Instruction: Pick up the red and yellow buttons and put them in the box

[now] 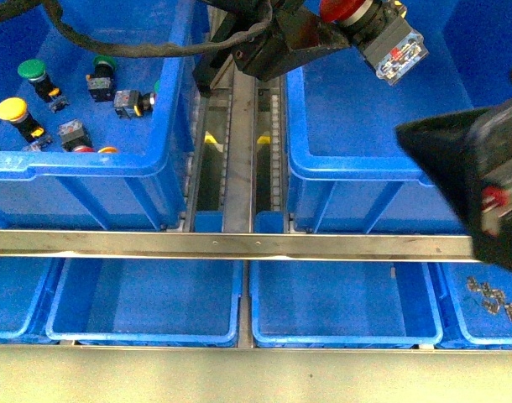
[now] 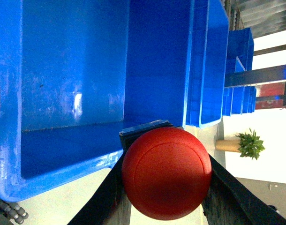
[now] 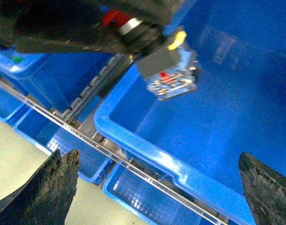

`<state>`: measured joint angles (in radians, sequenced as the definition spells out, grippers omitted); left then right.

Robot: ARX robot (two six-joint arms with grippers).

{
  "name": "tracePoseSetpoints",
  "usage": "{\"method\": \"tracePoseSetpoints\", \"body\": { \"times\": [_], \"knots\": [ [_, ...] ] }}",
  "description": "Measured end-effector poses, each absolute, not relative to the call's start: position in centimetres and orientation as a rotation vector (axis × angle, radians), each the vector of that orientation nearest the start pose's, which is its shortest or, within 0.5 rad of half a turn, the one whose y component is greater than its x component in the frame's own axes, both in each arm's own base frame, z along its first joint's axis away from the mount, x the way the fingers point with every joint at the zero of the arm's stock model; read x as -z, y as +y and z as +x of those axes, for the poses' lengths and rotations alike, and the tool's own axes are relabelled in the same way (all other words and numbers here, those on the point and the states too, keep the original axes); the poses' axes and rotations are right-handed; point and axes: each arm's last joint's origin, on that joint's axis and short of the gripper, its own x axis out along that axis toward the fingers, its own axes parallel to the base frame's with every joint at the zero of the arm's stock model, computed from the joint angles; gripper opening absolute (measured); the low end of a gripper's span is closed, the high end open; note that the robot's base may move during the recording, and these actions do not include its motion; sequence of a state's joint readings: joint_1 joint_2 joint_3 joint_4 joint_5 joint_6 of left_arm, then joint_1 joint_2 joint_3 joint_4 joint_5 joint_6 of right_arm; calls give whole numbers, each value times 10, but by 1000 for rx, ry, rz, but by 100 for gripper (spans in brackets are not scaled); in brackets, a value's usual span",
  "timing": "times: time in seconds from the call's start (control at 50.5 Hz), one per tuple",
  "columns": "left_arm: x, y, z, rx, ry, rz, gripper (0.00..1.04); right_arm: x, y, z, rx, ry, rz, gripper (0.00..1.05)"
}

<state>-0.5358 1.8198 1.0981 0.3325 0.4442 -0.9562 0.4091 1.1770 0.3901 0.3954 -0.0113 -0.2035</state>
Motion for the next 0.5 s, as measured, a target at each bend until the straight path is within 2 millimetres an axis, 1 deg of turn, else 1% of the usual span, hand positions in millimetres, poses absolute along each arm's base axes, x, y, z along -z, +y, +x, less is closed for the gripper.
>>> {"method": "tracePoseSetpoints", "body": {
  "times": [0.079, 0.198, 0.357, 0.495],
  "knots": [
    [-208, -213, 334, 695, 834, -844, 33, -171, 96, 212, -468, 334, -343, 99],
    [-211, -214, 336, 701, 826, -845, 33, -167, 100, 226, -444, 284, -435, 99],
    [-215, -215, 337, 708, 815, -846, 33, -168, 100, 242, -405, 247, -511, 99],
    [-217, -216, 338, 709, 811, -846, 33, -172, 105, 254, -405, 210, -554, 99]
  ]
}}
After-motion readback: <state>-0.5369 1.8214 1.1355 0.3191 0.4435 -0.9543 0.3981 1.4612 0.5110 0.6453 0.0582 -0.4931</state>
